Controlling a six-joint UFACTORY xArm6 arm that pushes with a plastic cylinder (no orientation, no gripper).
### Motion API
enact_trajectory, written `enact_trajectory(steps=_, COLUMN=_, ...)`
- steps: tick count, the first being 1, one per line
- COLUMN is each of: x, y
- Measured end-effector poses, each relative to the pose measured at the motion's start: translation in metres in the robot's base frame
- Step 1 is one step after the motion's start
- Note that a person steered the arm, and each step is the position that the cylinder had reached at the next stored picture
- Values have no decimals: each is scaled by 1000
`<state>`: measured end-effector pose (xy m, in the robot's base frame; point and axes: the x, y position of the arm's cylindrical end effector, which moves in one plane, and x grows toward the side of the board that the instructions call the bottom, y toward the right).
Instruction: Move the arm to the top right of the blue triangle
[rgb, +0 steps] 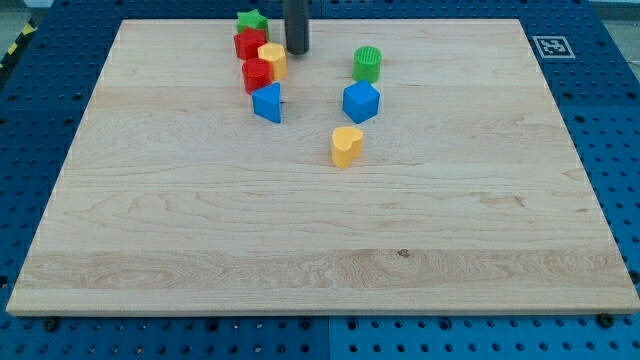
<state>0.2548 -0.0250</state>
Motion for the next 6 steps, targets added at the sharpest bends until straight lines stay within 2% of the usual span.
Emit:
enact_trajectory(steps=1, x=13, y=6)
enact_trajectory(steps=2, x=44, y=6)
enact_trajectory(steps=6, x=71, y=4)
